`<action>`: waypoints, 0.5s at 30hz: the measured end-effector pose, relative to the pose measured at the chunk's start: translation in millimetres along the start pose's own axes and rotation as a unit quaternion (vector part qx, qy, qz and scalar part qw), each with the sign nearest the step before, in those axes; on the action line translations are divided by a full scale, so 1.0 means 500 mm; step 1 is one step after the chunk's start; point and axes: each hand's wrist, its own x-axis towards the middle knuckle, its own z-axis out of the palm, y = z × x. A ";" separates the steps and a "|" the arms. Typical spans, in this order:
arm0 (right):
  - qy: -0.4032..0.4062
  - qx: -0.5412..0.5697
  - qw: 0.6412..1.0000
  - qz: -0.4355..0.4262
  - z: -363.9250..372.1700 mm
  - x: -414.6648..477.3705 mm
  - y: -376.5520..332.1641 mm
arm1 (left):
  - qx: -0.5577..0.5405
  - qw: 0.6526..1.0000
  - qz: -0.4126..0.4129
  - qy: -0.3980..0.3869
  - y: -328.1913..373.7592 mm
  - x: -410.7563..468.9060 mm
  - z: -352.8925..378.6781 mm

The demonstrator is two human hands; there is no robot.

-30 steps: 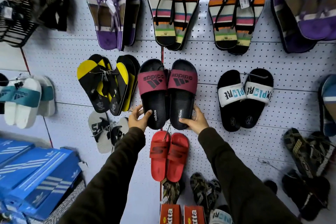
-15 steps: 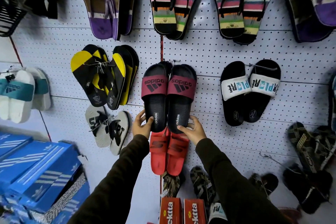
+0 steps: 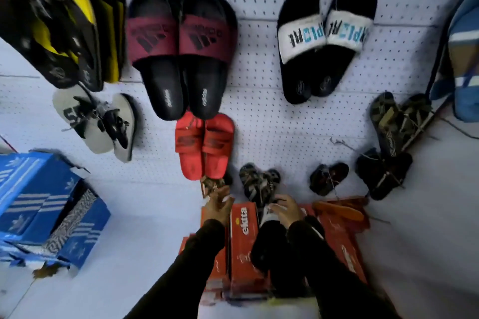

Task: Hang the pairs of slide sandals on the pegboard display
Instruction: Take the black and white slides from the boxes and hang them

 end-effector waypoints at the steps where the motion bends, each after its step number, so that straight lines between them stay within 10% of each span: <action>1: 0.023 -0.027 0.999 0.027 -0.020 -0.002 0.037 | 0.021 0.999 -0.024 -0.031 -0.025 -0.007 0.022; 7: 0.037 -0.121 0.971 0.204 -0.092 -0.025 0.212 | 0.184 0.955 -0.148 -0.178 -0.136 -0.038 0.129; 15: 0.016 0.040 0.960 0.276 -0.072 -0.012 0.331 | 0.186 0.942 -0.221 -0.169 -0.195 -0.014 0.200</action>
